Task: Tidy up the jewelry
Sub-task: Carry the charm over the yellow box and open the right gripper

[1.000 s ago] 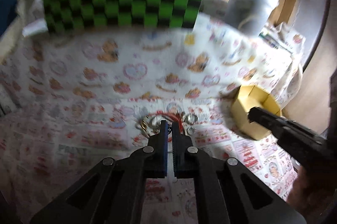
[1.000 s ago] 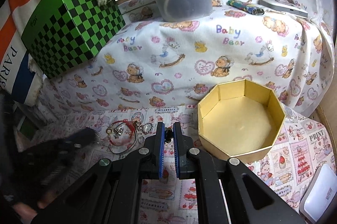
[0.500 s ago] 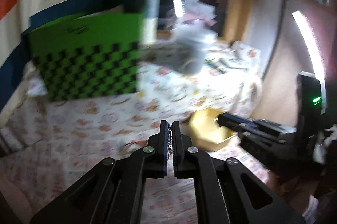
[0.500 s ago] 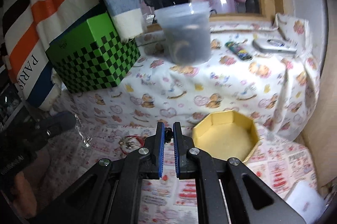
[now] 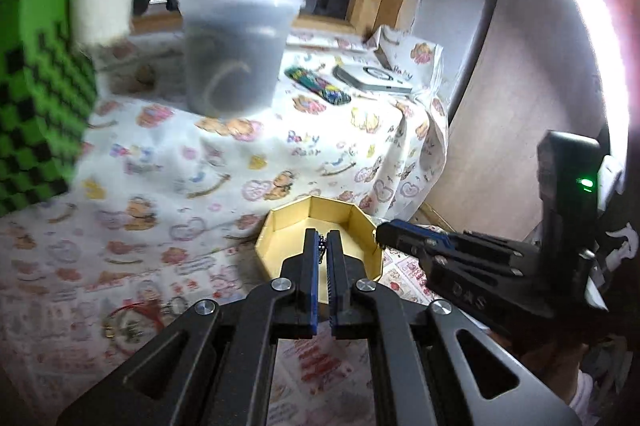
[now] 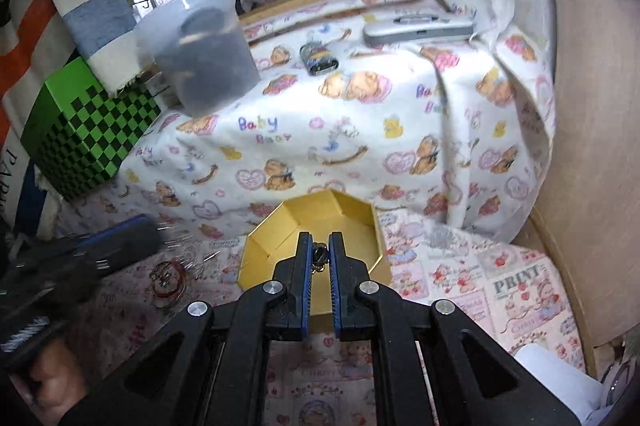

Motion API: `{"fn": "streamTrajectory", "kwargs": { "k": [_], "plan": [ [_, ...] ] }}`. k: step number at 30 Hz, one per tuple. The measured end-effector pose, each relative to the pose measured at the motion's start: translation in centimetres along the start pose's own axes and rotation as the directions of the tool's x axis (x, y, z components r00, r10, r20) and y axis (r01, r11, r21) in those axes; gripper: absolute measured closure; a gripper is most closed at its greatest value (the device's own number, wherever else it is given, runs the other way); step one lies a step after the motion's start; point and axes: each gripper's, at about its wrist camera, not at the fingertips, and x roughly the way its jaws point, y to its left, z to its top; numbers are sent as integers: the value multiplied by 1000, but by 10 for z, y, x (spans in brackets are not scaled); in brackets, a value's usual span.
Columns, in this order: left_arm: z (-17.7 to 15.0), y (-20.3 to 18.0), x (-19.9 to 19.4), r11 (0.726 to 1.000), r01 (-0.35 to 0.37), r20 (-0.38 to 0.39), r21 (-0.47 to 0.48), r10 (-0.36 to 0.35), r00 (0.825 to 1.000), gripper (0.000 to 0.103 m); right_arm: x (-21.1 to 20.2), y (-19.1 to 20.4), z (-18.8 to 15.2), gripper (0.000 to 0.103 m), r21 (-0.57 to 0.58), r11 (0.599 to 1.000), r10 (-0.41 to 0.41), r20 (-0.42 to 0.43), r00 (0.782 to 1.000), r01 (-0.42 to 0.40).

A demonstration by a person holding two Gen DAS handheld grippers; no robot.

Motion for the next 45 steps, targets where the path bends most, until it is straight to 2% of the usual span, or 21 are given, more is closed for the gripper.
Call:
{"fn": "streamTrajectory", "kwargs": {
  "k": [13, 21, 23, 25, 26, 28, 30, 31, 33, 35, 37, 39, 41, 43, 45],
  "plan": [
    [-15, 12, 41, 999, -18, -64, -45, 15, 998, 100, 12, 8, -9, 94, -40, 999, -26, -52, 998, 24],
    [-21, 10, 33, 999, -41, -15, -23, 40, 999, 98, 15, 2, -9, 93, -14, 1000, -26, -42, 999, 25],
    [-21, 13, 28, 997, -69, -15, -30, 68, 998, 97, 14, 2, -9, 88, -15, 999, -32, -37, 999, 32],
    [-22, 14, 17, 994, -104, 5, -16, 104, 995, 91, 12, 3, -8, 77, -24, 999, -32, -18, 999, 32],
    [-22, 16, 9, 992, -130, 24, -5, 130, 991, 88, 10, 4, -7, 75, -27, 999, -31, -12, 999, 31],
    [-23, 21, -6, 987, -163, 46, -7, 164, 985, 74, 5, 7, -7, 74, -35, 999, -27, 4, 1000, 28],
    [-25, 30, -20, 981, -188, 12, -41, 189, 982, 74, 1, 10, -7, 74, -39, 999, -15, 20, 1000, 16],
    [-27, 33, -30, 979, -200, 18, -46, 201, 979, 74, -1, 12, -7, 74, -41, 999, -11, 25, 1000, 12],
    [-31, 36, -53, 964, -263, 55, -35, 264, 963, 73, -4, 17, -8, 73, -52, 999, 0, 41, 999, 2],
    [-34, 42, -75, 959, -279, 82, -49, 282, 956, 68, -8, 25, -10, 72, -79, 997, 5, 59, 998, 0],
    [-36, 49, -94, 957, -277, 105, -79, 285, 953, 62, -9, 33, -12, 61, -105, 994, 18, 73, 997, -10],
    [-38, 53, -112, 943, -319, 142, -96, 330, 933, 58, -8, 42, -16, 54, -132, 991, 16, 81, 997, -5],
    [-41, 53, -122, 929, -359, 173, -85, 369, 913, 48, -6, 50, -19, 54, -156, 988, 12, 77, 997, 0],
    [-45, 55, -130, 919, -386, 192, -78, 394, 899, 31, -7, 55, -21, 51, -169, 986, 19, 79, 997, -5],
    [-52, 59, -137, 909, -405, 222, -96, 416, 882, 26, -9, 60, -23, 46, -185, 983, 25, 87, 996, -8]
  ]
}}
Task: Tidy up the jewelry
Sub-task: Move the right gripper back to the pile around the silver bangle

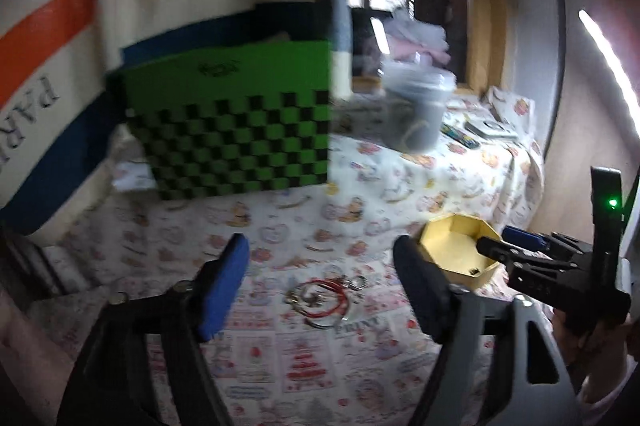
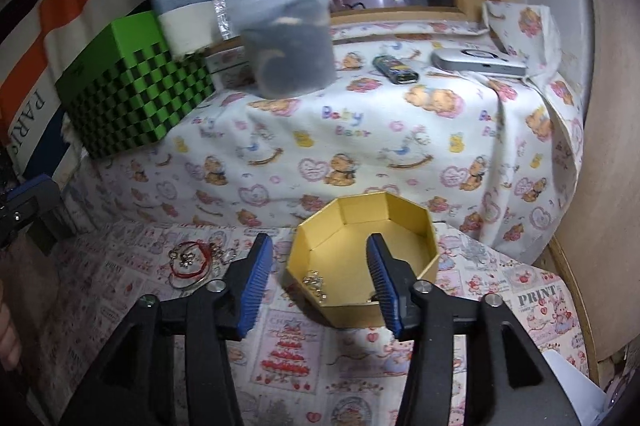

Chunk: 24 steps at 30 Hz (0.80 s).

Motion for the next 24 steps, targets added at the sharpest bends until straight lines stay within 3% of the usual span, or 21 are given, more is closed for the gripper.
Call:
{"fn": "streamTrajectory", "kwargs": {
  "k": [10, 14, 18, 22, 24],
  "plan": [
    [-18, 14, 5, 998, 0, 38, -57, 3, 999, 18, 5, 18, -7, 37, -62, 998, -22, -2, 1000, 21],
    [-35, 20, 22, 995, -53, -23, -84, 51, 998, 17, 8, 23, -9, 35, -75, 997, -30, -7, 1000, 30],
    [-44, 30, 28, 992, -100, -56, -80, 96, 994, 17, 6, 30, -11, 34, -81, 997, -6, -8, 1000, 5],
    [-43, 45, 25, 986, -83, -57, -146, 75, 996, 17, 3, 42, -12, 32, -97, 995, 28, -11, 1000, -29],
    [-44, 51, 24, 983, -87, -55, -161, 80, 995, 14, 0, 53, -13, 24, -104, 993, 59, 0, 998, -58]
  ]
}}
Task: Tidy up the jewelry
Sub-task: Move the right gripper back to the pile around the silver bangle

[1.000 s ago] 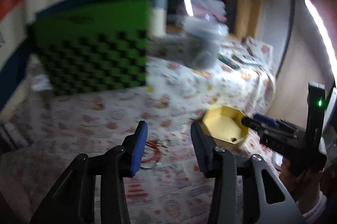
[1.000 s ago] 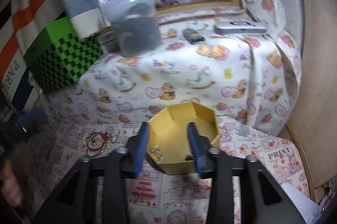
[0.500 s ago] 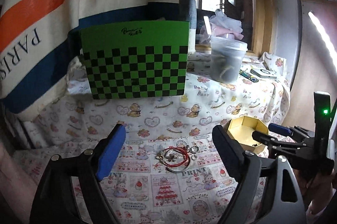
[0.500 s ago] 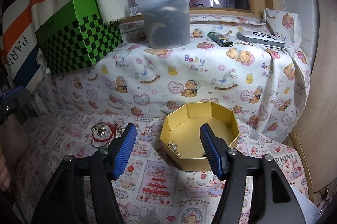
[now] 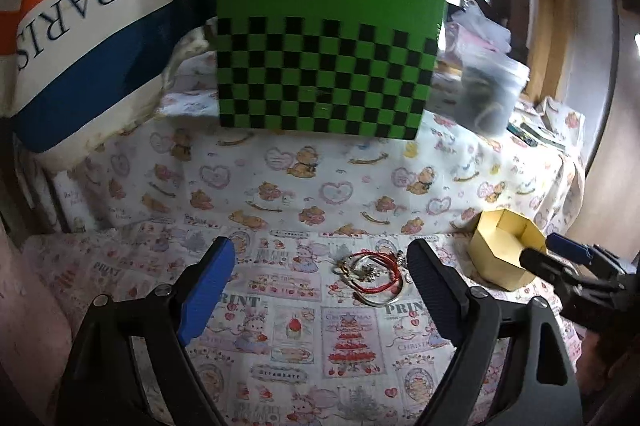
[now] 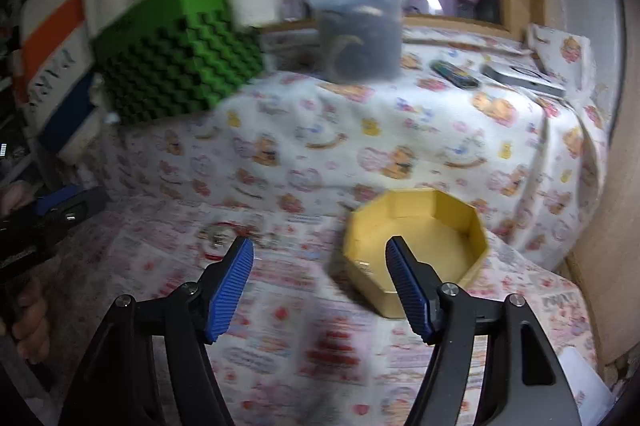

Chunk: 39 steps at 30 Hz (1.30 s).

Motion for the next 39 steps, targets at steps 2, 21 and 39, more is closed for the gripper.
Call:
{"fn": "streamTrajectory", "kwargs": {
  "k": [2, 21, 39],
  "plan": [
    [0, 4, 2, 999, -32, 6, 11, 32, 999, 12, 4, 11, 1, 22, -18, 1000, 5, -14, 1000, -6],
    [-6, 52, 39, 964, -256, -74, -72, 251, 965, 12, 134, 83, -12, 43, -80, 990, 75, -422, 903, -120],
    [-6, 53, 37, 965, -252, -82, -71, 246, 966, 12, 163, 95, -1, 40, -208, 972, 15, -406, 914, -108]
  ]
}}
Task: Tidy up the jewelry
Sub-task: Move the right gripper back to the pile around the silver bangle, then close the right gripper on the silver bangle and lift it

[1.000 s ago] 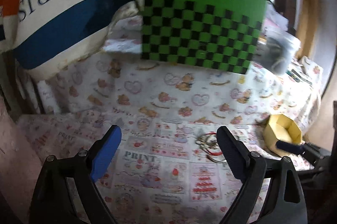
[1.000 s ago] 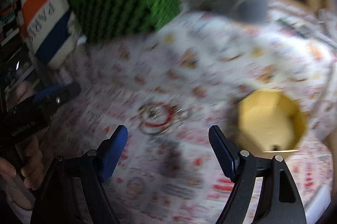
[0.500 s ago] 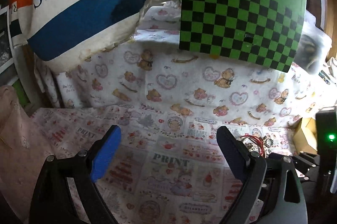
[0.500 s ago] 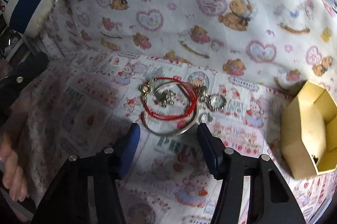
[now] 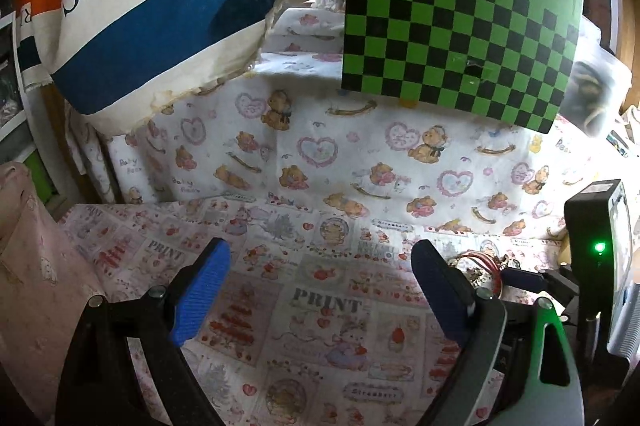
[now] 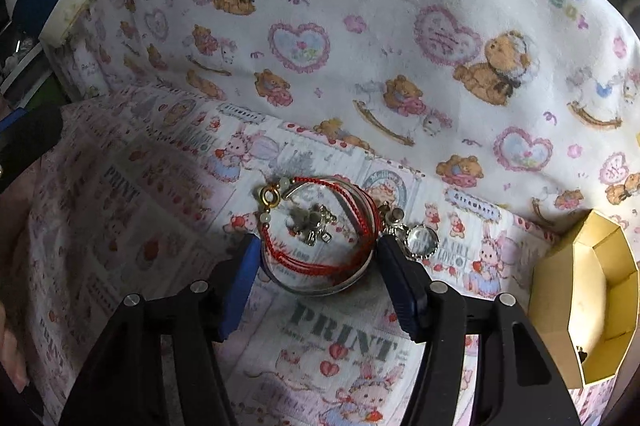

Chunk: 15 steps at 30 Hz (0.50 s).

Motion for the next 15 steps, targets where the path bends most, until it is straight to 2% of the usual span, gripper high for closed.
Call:
{"fn": "streamTrajectory", "kwargs": {
  "k": [3, 7, 10, 14, 15],
  "plan": [
    [0, 0, 0, 1000, -5, 1, 2, 5, 1000, 12, -1, 1, -1, 41, 8, 1000, -6, -1, 1000, 6],
    [2, 1, -1, 1000, -3, -1, -9, 3, 1000, 12, -17, -1, -20, 41, 20, 1000, 1, -18, 1000, 0],
    [3, 6, -3, 1000, -2, 3, -31, 2, 1000, 12, -30, -4, -36, 41, 10, 999, -40, -26, 999, 40],
    [3, 7, -2, 999, 19, -7, -46, -19, 1000, 12, -40, -20, -51, 41, 66, 997, -46, -42, 998, 49],
    [2, 6, -1, 999, 16, -8, -42, -17, 1000, 12, -42, -26, -54, 41, 89, 996, -25, -52, 998, 30]
  ]
}}
